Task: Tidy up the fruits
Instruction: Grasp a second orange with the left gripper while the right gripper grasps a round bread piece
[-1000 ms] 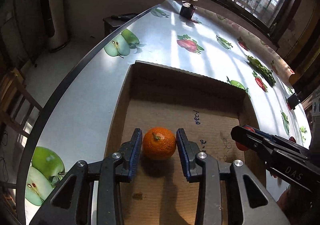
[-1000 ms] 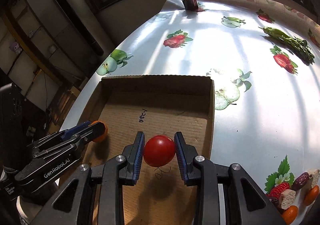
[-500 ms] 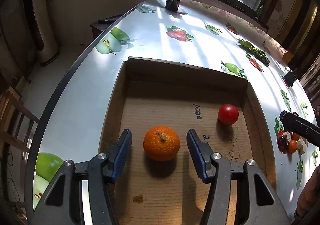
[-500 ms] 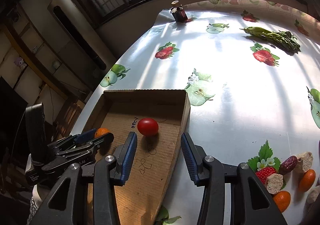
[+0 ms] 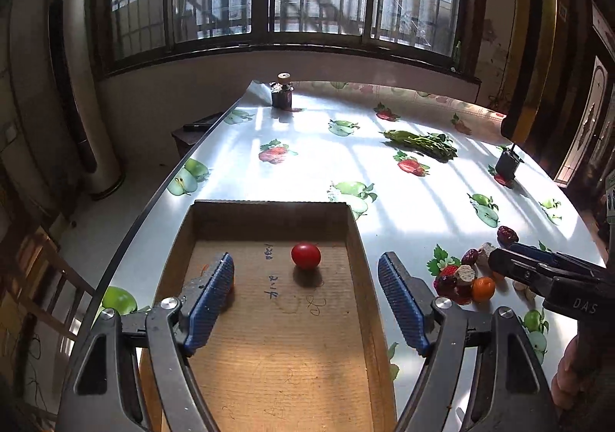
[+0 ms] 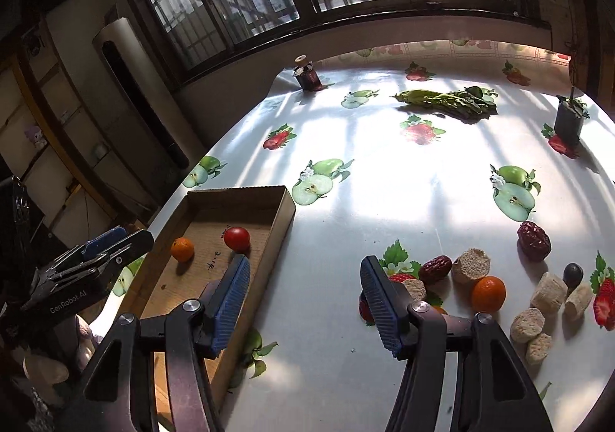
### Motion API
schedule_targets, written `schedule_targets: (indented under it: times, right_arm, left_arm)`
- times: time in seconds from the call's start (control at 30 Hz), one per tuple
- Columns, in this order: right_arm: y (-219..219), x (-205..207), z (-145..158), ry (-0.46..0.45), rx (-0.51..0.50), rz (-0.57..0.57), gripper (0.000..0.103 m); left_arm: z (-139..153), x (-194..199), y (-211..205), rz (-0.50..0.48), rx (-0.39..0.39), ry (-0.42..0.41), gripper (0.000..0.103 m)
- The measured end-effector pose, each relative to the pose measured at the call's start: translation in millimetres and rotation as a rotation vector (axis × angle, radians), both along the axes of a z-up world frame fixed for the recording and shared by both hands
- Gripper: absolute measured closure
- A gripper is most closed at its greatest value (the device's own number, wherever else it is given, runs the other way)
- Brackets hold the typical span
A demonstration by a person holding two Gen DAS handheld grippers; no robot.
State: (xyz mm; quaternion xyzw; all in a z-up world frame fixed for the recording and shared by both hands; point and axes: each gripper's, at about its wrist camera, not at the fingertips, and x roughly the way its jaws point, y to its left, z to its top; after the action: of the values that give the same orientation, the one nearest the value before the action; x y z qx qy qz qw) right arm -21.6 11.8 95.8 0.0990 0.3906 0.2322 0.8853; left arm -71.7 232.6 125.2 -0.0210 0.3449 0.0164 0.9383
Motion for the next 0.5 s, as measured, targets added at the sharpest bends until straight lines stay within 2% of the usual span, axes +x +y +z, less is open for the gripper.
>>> schedule_targets:
  times: [0.17, 0.33, 0.4, 0.5]
  right_arm:
    - [-52.2, -12.4, -7.1, 0.006, 0.011, -0.083, 0.038]
    - [-104.7, -19.8, -14.5, 0.017, 0.038, -0.170, 0.035]
    - [-123.6, -21.2, -17.9, 0.022, 0.044, -0.201, 0.035]
    - [-156.1, -22.4, -23.8, 0.036, 0.053, -0.255, 0.035]
  left_arm:
    - [5.7, -10.6, -41.7, -0.051, 0.035, -0.018, 0.026]
    - [0.0, -4.8, -69.1, -0.086, 0.043, 0.012, 0.026]
    - [-5.8, 0.3, -73.6, -0.098, 0.019, 0.044, 0.026]
    - [-17.9, 12.0, -71.2, -0.099, -0.056, 0.104, 0.026]
